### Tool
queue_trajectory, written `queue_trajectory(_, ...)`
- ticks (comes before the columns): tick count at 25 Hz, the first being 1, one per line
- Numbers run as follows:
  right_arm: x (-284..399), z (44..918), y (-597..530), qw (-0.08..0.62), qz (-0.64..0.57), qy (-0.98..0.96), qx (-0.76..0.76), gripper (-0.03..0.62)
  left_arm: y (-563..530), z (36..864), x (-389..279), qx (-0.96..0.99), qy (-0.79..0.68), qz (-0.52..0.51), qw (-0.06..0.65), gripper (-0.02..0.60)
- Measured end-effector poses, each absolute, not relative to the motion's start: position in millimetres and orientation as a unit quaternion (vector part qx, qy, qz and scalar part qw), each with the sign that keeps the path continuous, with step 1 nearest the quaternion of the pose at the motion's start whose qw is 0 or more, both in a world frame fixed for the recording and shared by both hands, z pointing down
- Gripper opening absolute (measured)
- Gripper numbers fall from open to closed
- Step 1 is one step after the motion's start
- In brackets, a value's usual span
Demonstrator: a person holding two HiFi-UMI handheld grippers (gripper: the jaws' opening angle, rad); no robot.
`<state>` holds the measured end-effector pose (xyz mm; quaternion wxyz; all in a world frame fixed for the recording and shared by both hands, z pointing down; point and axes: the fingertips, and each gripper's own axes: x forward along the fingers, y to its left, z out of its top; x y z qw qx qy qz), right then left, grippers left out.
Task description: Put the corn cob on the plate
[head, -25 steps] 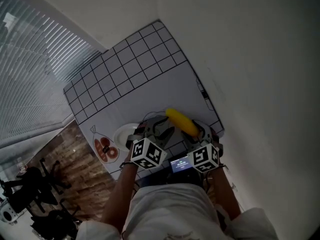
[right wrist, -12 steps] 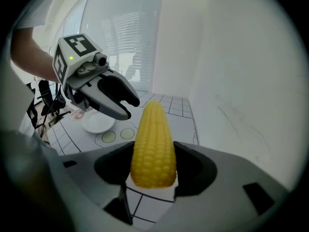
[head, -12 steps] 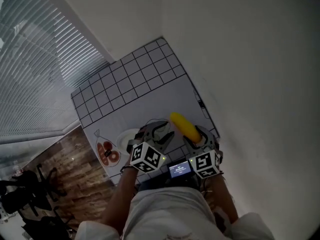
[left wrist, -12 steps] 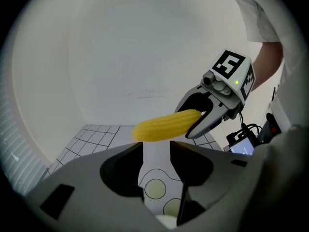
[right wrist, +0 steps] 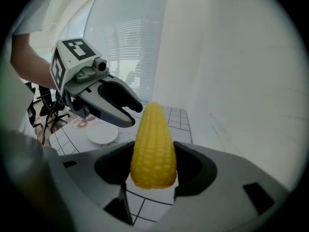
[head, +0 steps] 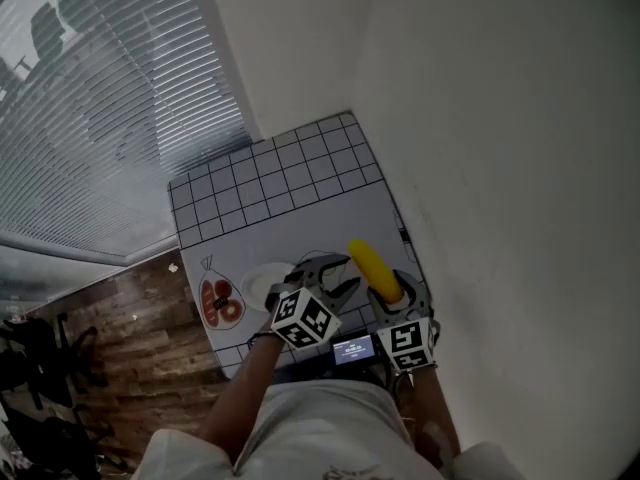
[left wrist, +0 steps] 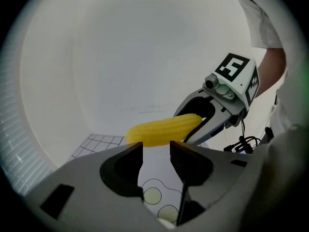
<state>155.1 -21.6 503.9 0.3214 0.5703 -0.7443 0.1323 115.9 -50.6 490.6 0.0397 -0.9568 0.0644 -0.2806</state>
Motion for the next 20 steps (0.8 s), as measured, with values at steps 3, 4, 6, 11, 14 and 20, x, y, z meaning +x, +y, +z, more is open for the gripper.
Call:
queue_trajectory(3, 151.0, 492.9, -19.2, 0.320, 0.122, -0.747, 0.570, 0.253, -51.4, 477.7, 114.9, -0.960, 0.077, -0.267, 0.040, 0.175)
queue_trajectory(4, 150.1, 489.1, -18.4, 0.320, 0.118, -0.748, 0.570, 0.253, -52.6, 473.6, 114.6, -0.961, 0.083, -0.261, 0.040, 0.175)
queue_trajectory(6, 148.9, 481.7, -18.8, 0.318, 0.109, -0.749, 0.571, 0.253, -59.0, 463.8, 112.1, -0.965, 0.100, -0.242, 0.027, 0.177)
queue_trajectory(11, 141.2, 463.7, -18.0, 0.310, 0.084, -0.757, 0.569, 0.253, -78.1, 430.7, 97.6, -0.977, 0.134, -0.145, -0.077, 0.201)
queue_trajectory(14, 134.1, 452.6, -15.5, 0.308, 0.069, -0.762, 0.565, 0.253, -83.2, 420.3, 89.2, -0.979, 0.131, -0.107, -0.113, 0.218)
queue_trajectory(20, 127.6, 435.3, -11.6, 0.292, 0.053, -0.771, 0.563, 0.253, -82.2, 405.6, 85.1, -0.979, 0.100, -0.074, -0.162, 0.224)
